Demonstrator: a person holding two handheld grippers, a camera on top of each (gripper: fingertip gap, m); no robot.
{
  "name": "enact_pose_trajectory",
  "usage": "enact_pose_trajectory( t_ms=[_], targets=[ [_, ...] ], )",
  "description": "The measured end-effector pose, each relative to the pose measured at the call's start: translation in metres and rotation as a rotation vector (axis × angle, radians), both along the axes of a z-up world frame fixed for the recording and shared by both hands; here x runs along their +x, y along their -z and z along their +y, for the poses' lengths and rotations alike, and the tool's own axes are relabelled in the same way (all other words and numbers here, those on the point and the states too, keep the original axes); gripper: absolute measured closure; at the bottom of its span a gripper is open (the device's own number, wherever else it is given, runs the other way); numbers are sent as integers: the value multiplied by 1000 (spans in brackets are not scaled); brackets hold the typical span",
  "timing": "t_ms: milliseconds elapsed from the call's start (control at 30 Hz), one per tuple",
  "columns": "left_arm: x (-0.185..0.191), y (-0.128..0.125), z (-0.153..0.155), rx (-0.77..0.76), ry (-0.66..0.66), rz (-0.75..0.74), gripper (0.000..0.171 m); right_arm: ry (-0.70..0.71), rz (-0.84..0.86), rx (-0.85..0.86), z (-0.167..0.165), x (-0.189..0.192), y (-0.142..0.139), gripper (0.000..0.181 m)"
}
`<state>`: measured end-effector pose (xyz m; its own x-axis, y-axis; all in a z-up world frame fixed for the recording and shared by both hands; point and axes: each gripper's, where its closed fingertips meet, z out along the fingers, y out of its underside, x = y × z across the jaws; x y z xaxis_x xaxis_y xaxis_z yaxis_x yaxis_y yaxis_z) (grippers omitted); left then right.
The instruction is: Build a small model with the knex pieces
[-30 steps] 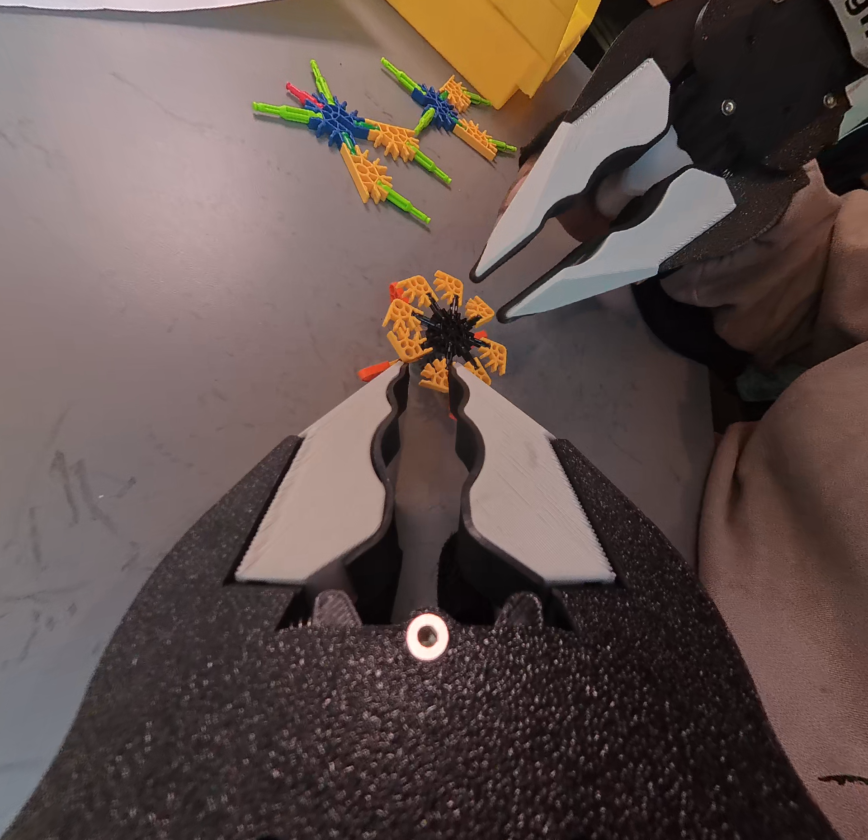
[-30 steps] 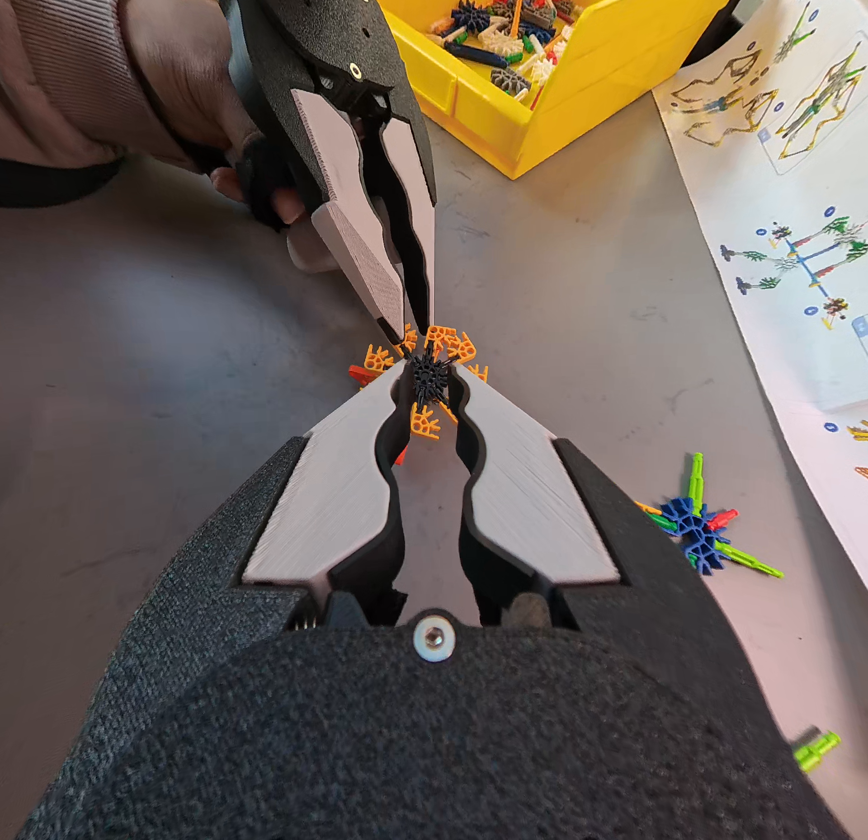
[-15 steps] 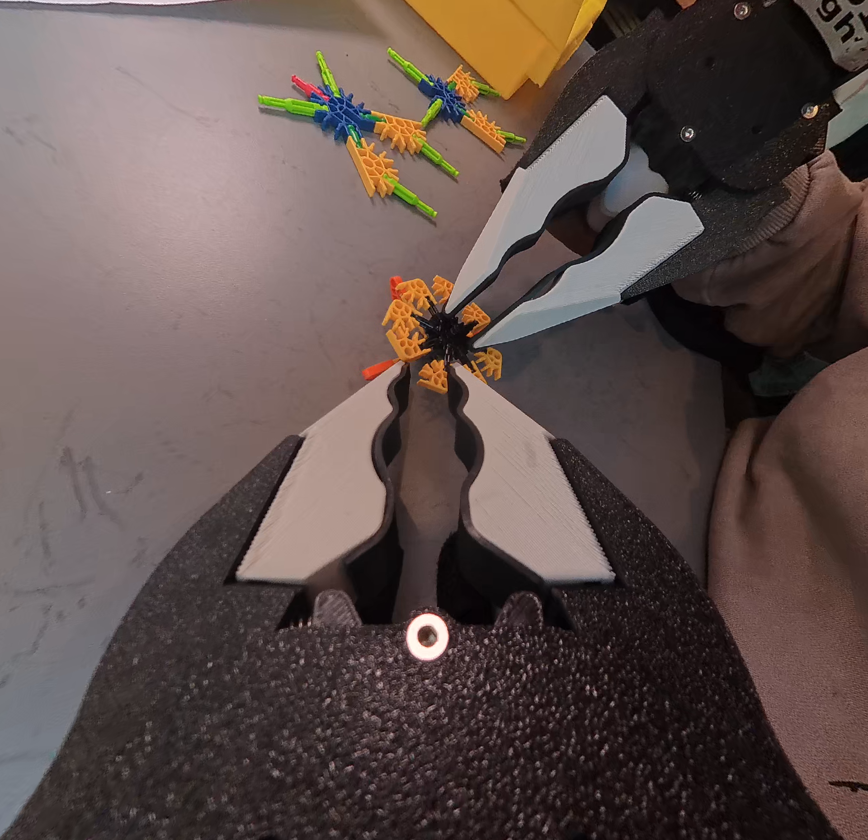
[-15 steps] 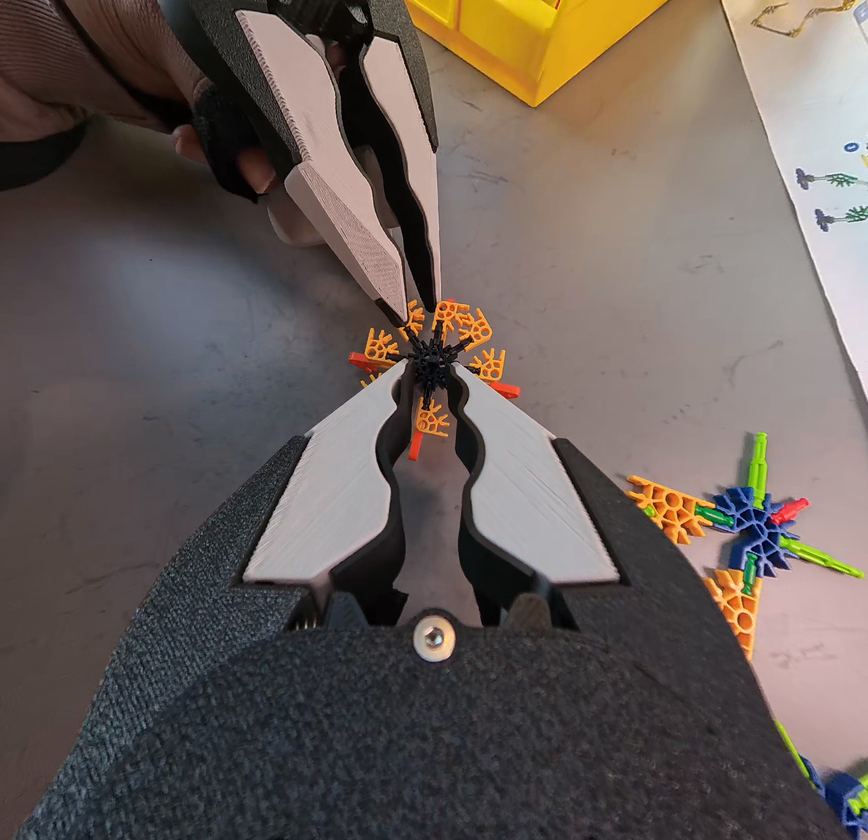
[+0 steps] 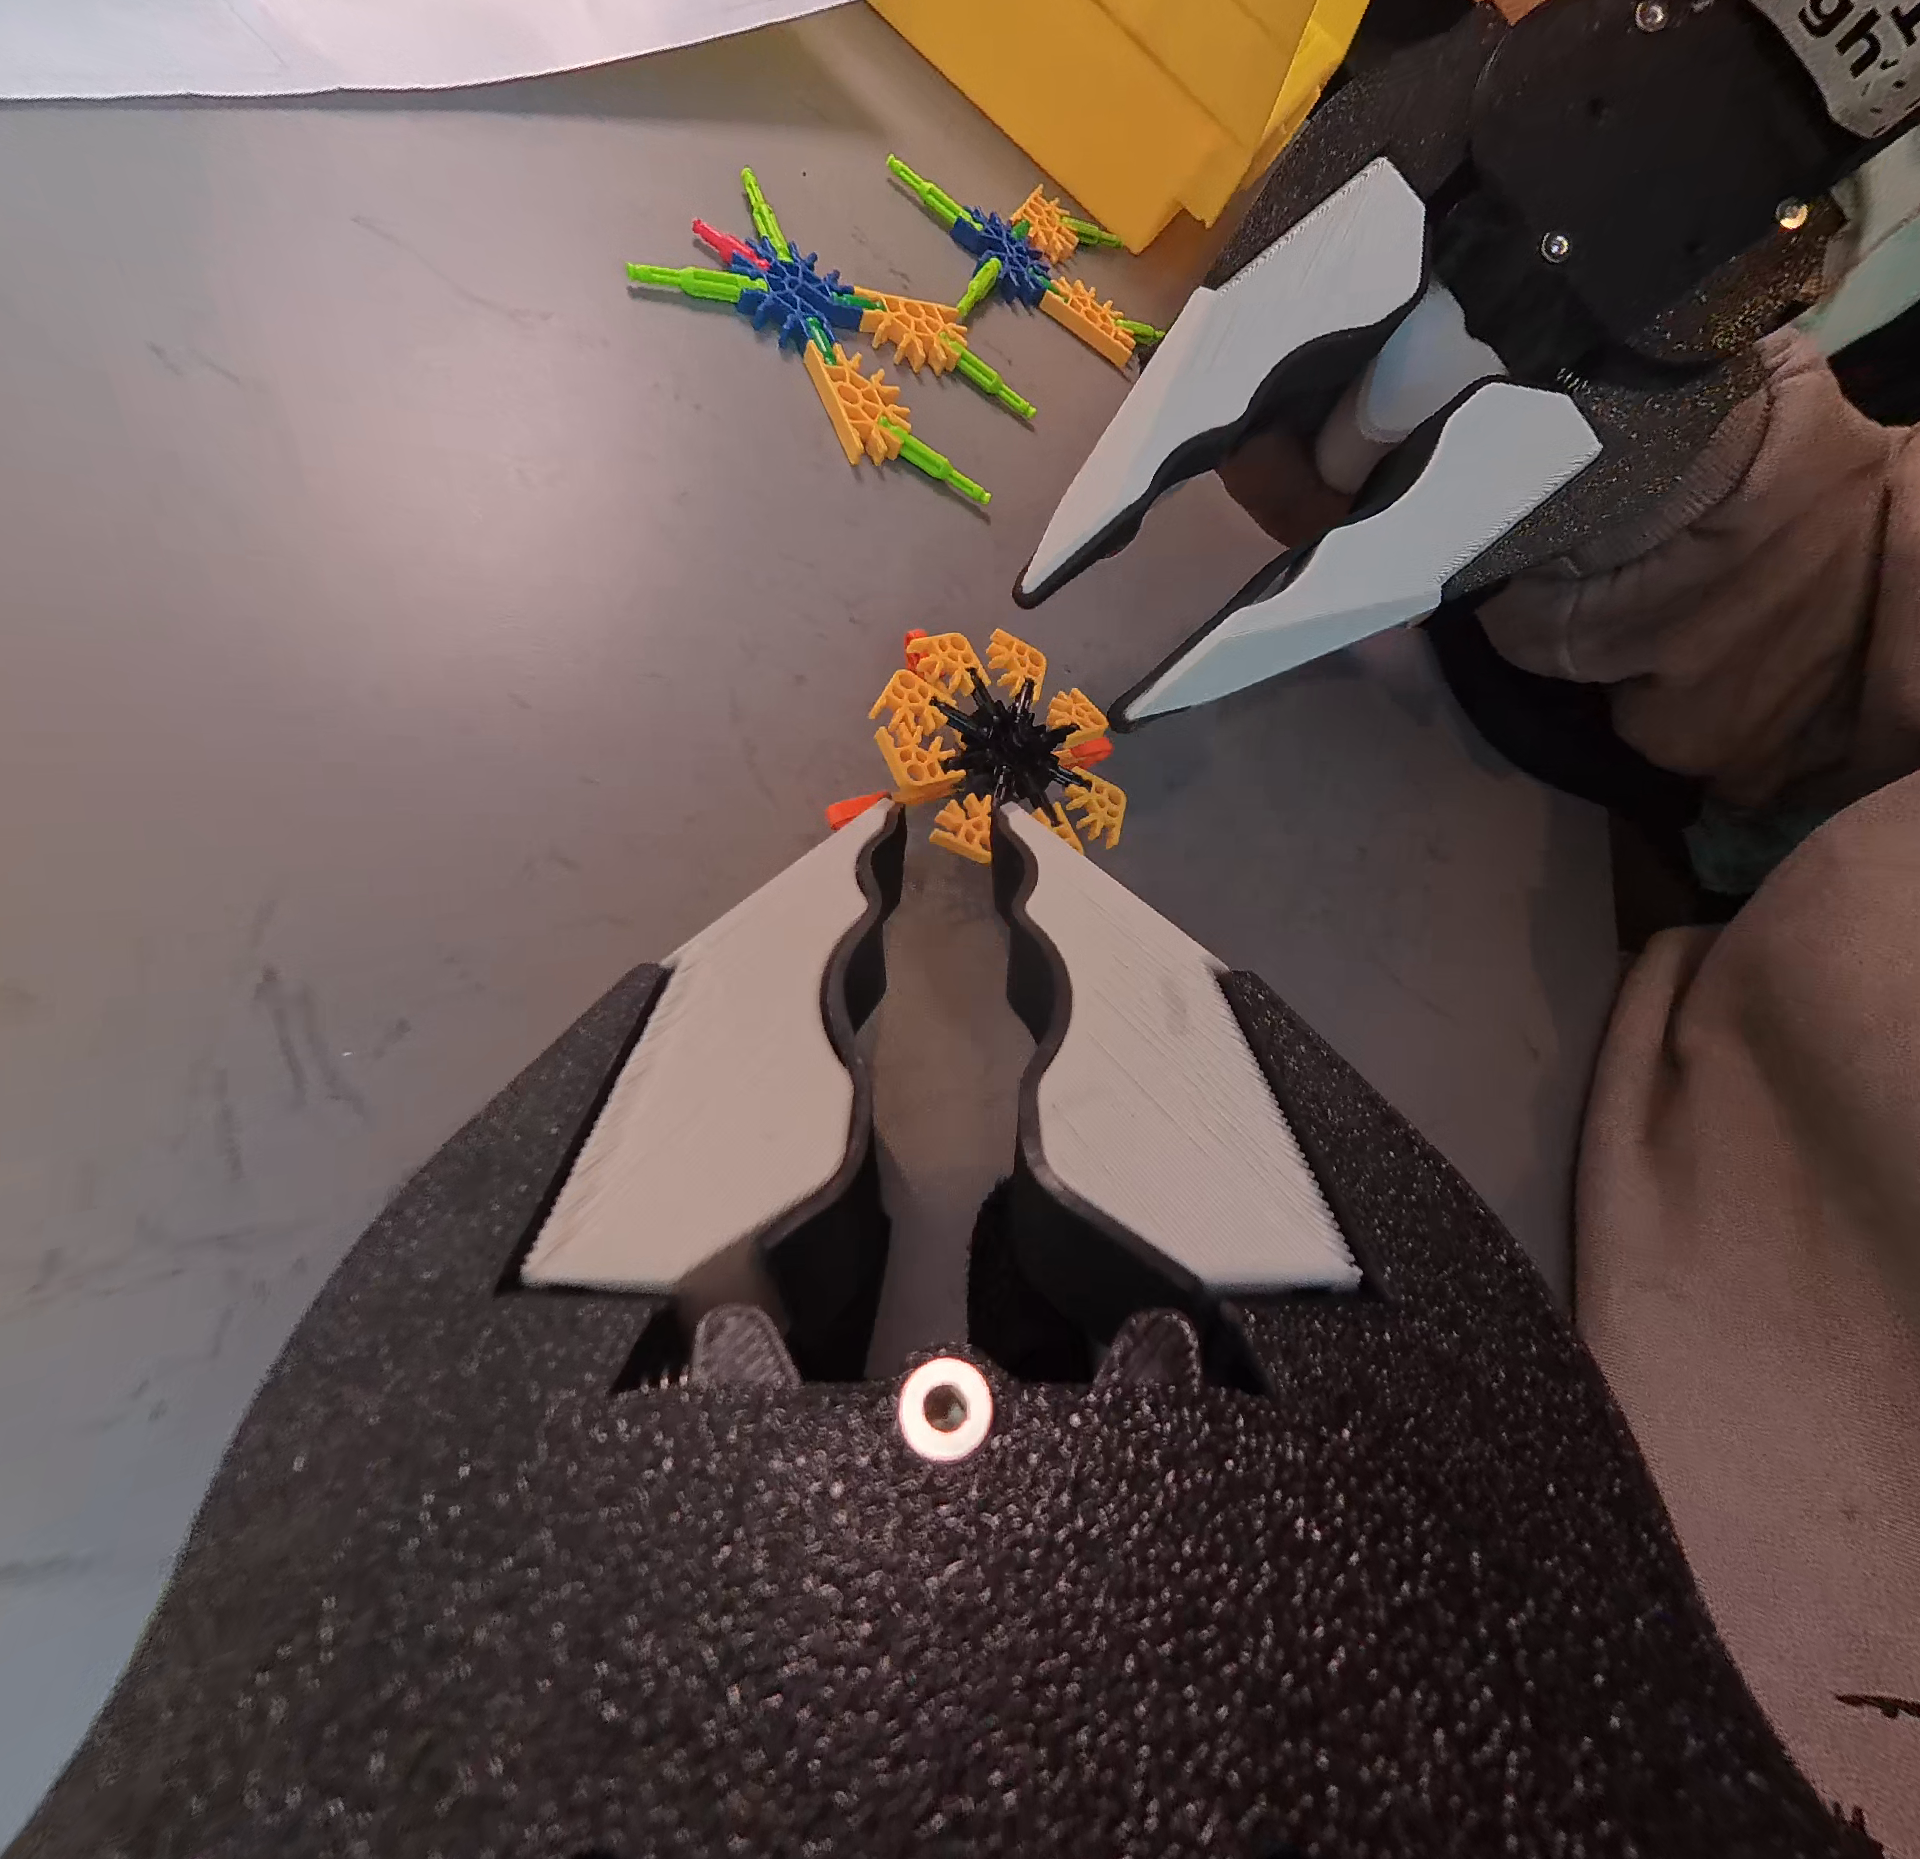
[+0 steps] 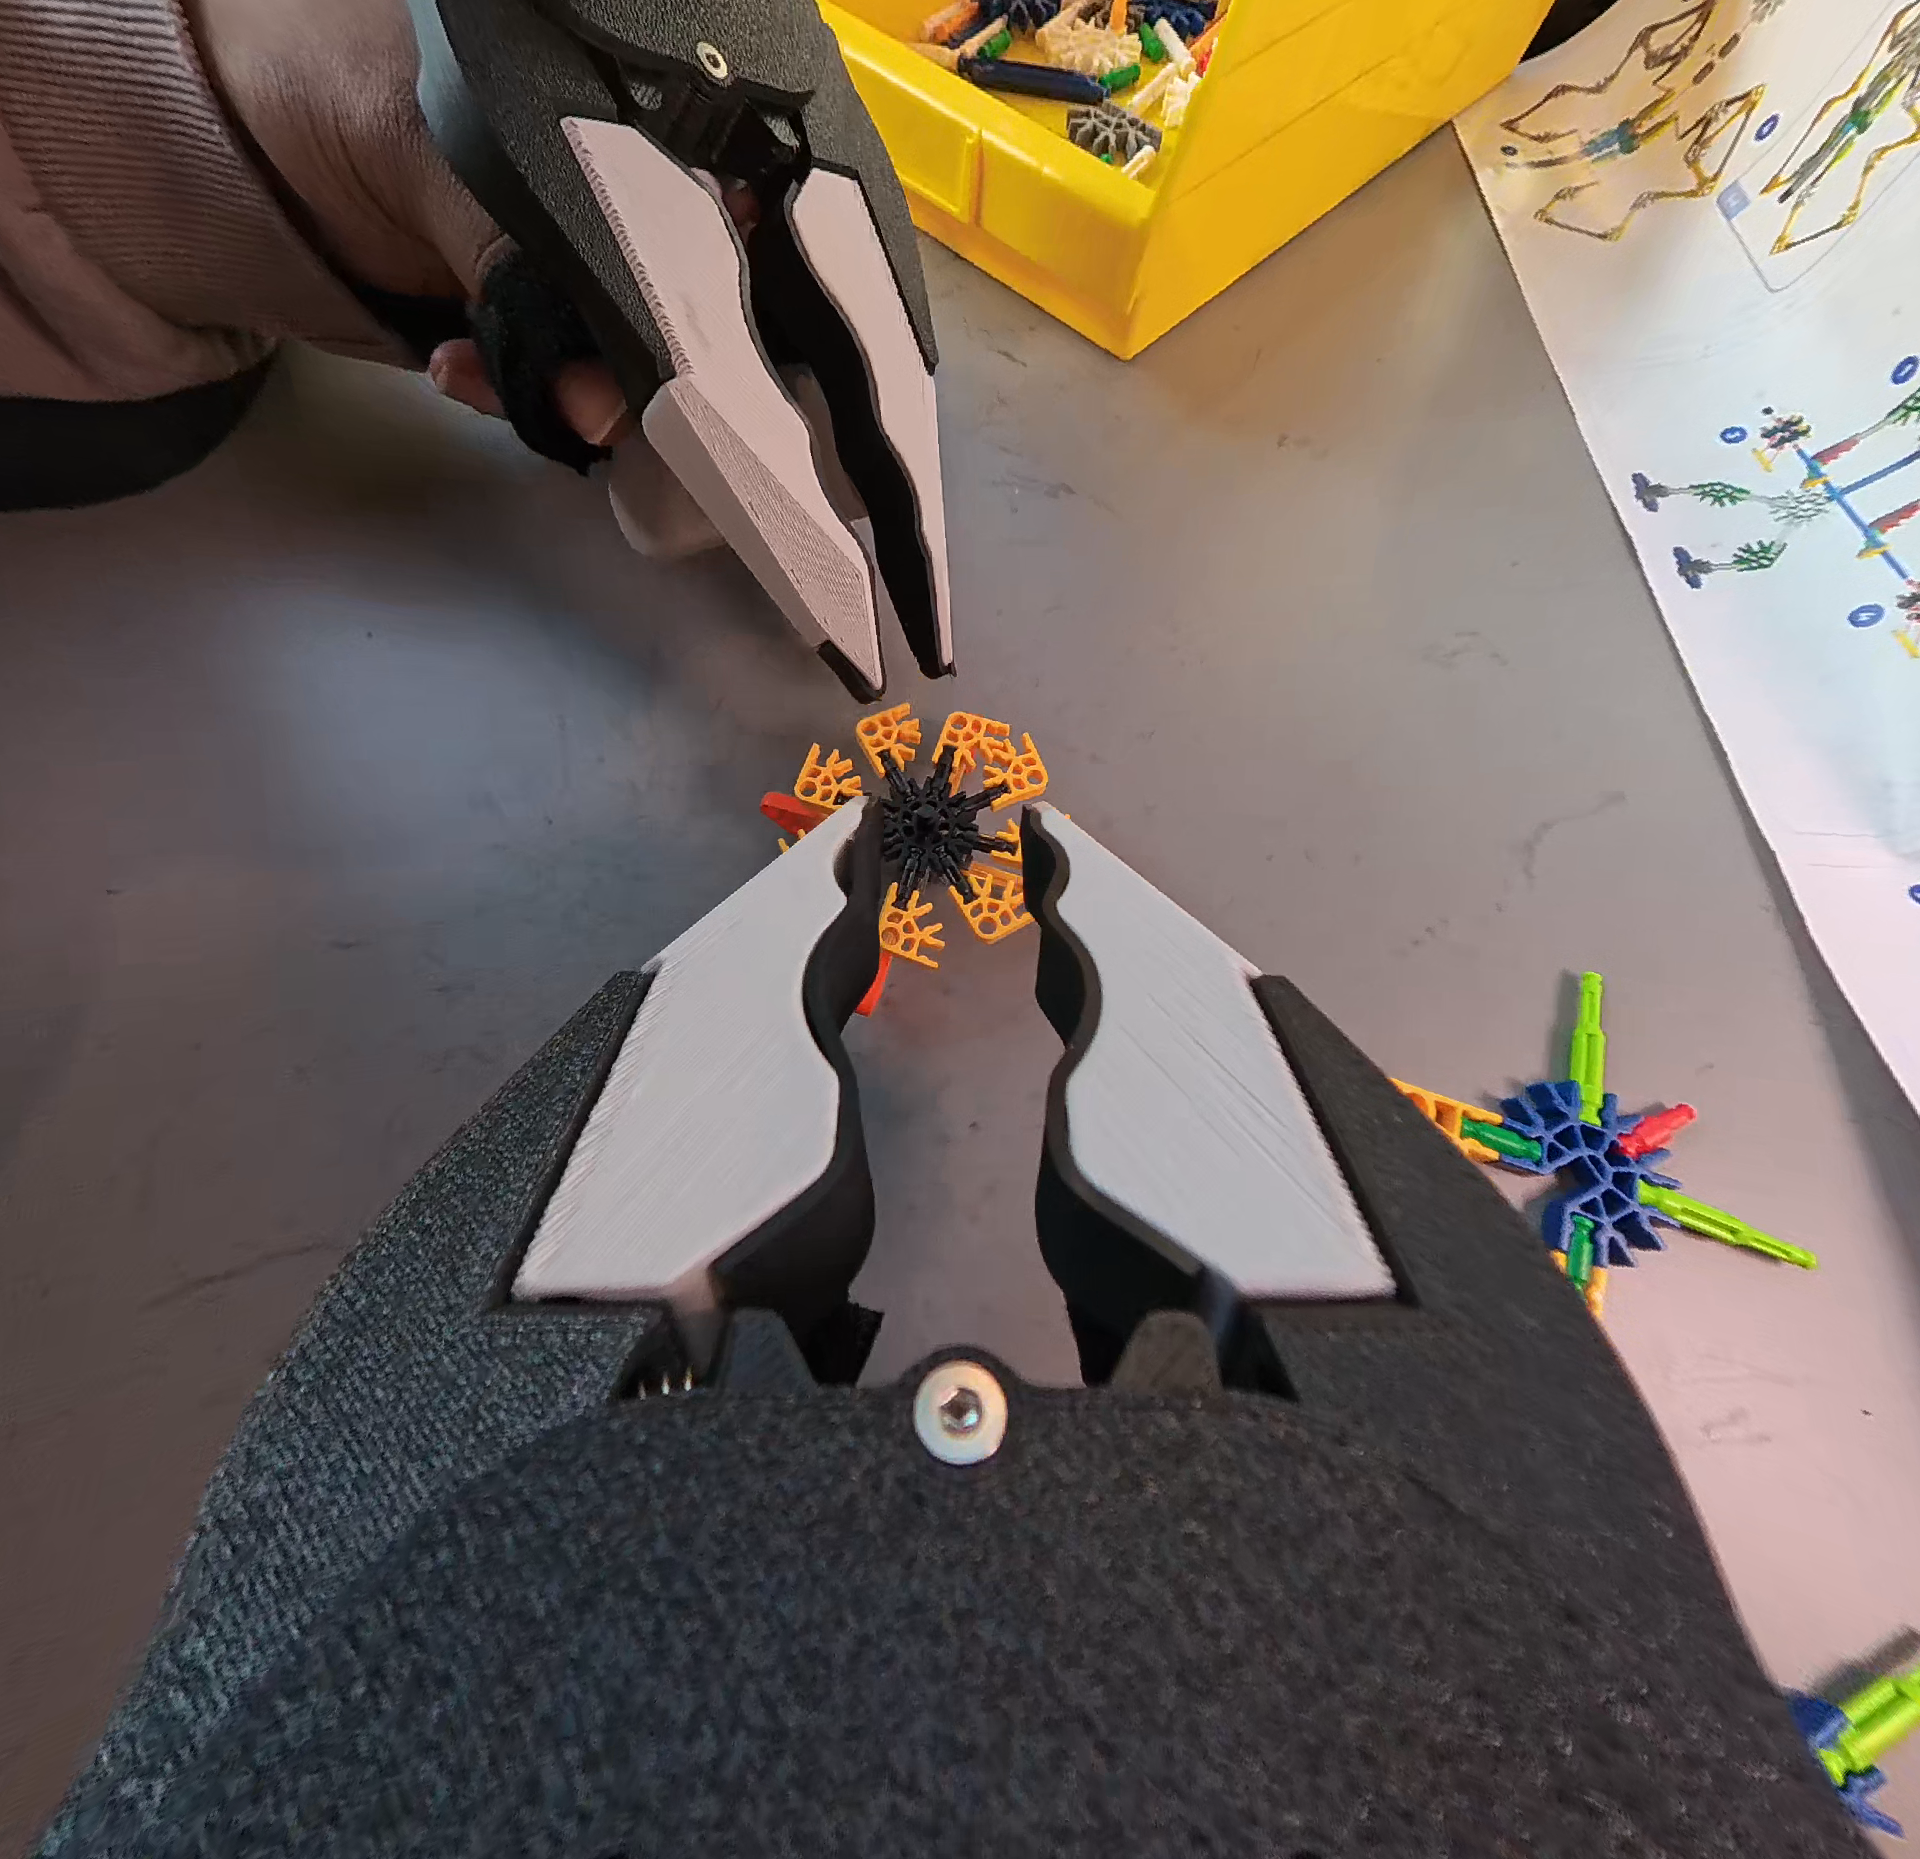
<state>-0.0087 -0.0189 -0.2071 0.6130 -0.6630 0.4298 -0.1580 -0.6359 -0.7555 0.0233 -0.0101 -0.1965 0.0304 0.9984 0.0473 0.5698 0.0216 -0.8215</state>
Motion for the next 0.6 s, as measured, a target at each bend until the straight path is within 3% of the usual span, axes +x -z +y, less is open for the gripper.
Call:
enact_pose_trajectory(
  t_ms=[300,600],
  targets=[
    [-36,-36,33,277,-230,-9,141,88,215,86,18,-3,-24,151],
    [-51,-56,41,427,-338,29,120,232,391,160,40,13,-53,140]
  ],
)
